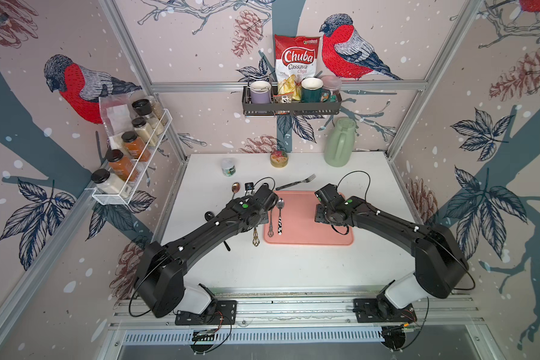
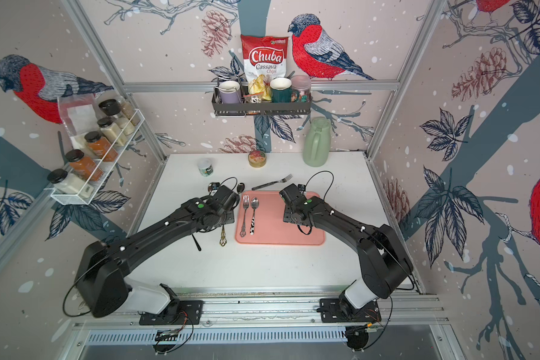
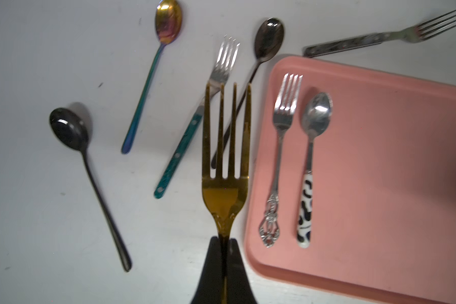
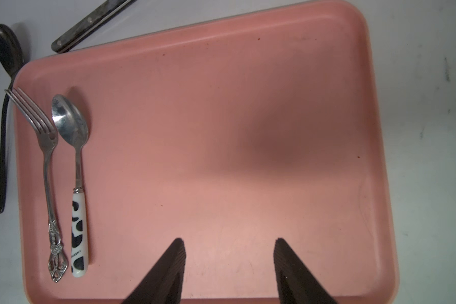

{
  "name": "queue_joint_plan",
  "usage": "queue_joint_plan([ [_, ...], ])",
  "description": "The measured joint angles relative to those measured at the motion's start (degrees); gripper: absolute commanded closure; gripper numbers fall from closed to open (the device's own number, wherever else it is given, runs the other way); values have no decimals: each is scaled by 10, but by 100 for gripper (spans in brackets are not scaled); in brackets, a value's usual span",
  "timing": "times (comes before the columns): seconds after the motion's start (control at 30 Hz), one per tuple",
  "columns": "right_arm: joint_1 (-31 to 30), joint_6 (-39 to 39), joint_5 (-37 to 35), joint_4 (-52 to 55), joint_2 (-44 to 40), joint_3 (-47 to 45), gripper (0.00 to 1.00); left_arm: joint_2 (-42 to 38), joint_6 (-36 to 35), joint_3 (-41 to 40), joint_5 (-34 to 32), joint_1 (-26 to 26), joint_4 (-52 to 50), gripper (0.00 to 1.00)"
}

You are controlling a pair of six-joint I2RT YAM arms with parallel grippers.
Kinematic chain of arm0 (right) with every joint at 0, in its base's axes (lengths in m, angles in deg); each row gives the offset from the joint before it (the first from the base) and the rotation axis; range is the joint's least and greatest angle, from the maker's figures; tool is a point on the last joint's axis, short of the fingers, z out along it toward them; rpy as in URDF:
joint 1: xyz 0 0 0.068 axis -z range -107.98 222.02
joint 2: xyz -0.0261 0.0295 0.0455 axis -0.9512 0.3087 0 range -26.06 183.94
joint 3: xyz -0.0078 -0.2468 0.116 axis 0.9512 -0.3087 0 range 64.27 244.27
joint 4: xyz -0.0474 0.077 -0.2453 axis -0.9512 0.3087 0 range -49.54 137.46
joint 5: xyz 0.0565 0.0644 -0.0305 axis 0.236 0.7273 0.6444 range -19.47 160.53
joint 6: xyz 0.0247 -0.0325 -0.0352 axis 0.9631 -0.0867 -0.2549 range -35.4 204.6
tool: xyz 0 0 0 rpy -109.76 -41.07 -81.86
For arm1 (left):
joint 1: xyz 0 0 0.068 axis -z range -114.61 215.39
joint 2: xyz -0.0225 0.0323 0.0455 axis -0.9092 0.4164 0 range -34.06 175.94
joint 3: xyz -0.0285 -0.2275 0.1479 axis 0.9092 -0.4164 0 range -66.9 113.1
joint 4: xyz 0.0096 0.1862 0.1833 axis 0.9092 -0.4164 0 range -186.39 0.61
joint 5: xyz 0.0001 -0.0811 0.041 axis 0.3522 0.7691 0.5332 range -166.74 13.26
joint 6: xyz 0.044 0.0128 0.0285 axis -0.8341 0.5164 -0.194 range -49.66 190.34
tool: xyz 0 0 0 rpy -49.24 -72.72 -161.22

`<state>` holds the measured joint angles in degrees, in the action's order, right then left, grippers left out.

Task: Set the spoon and fork side by side
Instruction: Place the fork on the tray.

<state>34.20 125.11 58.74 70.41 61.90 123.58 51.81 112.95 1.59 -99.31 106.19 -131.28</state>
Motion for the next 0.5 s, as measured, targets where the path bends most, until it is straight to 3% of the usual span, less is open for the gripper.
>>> queue_joint_plan([
  [0.3,33,5,17,-74,-47,-71,43,240,-26,227,-15,73,-12,100],
  [0.5,33,4,19,-107,-58,-89,43,359,-62,300,1,78,-10,100],
])
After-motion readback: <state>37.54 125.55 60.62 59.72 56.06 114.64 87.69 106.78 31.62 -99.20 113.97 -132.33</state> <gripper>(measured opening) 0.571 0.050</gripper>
